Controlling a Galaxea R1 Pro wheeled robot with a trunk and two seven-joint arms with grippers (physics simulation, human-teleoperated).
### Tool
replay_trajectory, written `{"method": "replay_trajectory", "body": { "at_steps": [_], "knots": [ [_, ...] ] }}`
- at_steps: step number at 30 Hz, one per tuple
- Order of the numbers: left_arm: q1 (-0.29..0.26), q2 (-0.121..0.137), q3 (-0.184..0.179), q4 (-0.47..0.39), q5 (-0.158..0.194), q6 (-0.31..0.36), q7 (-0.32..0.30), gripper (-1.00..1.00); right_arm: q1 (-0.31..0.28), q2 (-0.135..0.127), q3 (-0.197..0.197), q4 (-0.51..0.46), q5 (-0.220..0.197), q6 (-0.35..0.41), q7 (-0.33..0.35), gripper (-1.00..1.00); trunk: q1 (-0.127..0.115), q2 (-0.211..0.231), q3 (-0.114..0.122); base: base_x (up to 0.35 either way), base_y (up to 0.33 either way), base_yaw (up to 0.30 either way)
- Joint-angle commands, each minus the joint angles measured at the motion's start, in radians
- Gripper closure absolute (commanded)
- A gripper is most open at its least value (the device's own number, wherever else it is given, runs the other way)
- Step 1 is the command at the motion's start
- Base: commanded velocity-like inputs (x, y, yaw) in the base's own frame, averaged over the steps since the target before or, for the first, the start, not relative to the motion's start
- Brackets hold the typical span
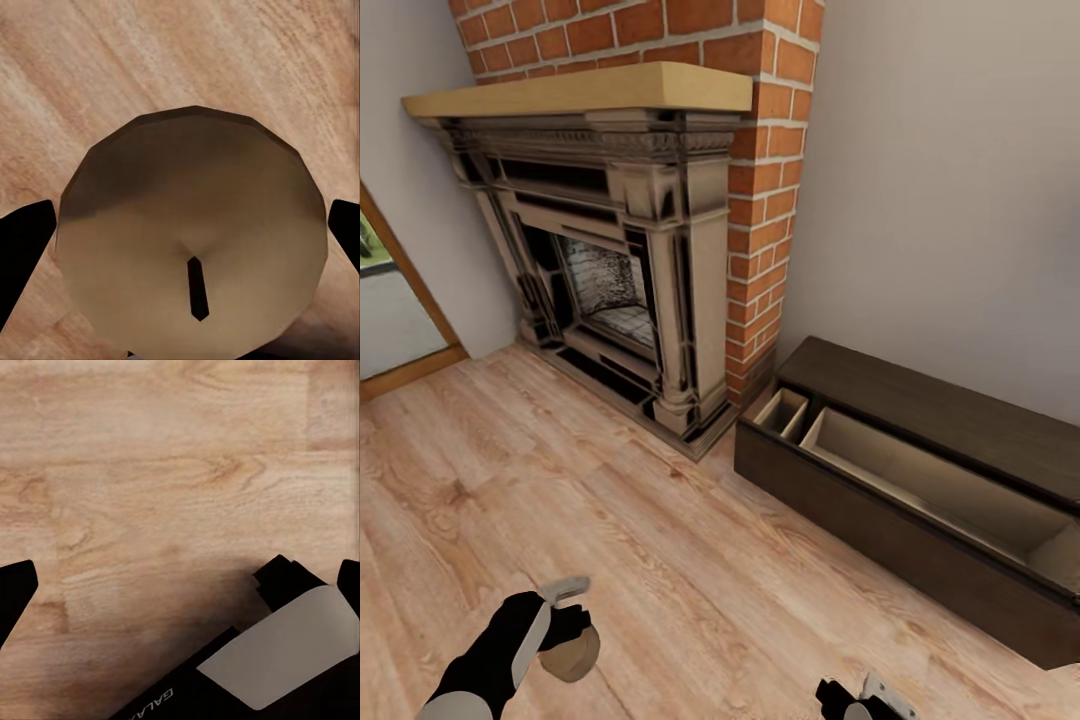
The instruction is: Place each of the two pumpkins and all three candles from the living room inside a cabinet in the living room (use any cabinet), then make sure every cabinet is closed, and position the cauldron so it is next to a table in the living room.
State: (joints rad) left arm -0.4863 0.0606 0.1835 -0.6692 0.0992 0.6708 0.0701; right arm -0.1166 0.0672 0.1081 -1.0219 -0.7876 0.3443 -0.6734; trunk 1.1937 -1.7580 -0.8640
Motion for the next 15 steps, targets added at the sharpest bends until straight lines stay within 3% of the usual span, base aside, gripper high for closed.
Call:
{"method": "replay_trajectory", "body": {
  "at_steps": [1, 7, 15],
  "knots": [
    [0.000, 0.001, -0.002, 0.000, 0.000, -0.001, 0.000, 1.00, 0.000, -0.002, -0.006, 0.014, 0.000, -0.004, 0.009, -1.00, 0.000, 0.000, -0.001, 0.000, 0.000, -0.256],
    [0.000, -0.002, -0.004, 0.000, 0.001, -0.002, 0.002, 1.00, 0.000, -0.006, -0.064, 0.115, 0.002, -0.048, 0.028, -1.00, 0.000, 0.000, -0.006, 0.000, 0.000, -0.256],
    [0.000, -0.003, -0.005, 0.000, 0.001, -0.002, 0.001, 1.00, 0.000, -0.006, -0.074, 0.132, 0.000, -0.065, 0.029, -1.00, 0.000, 0.000, -0.013, 0.000, 0.000, -0.256]
  ]
}}
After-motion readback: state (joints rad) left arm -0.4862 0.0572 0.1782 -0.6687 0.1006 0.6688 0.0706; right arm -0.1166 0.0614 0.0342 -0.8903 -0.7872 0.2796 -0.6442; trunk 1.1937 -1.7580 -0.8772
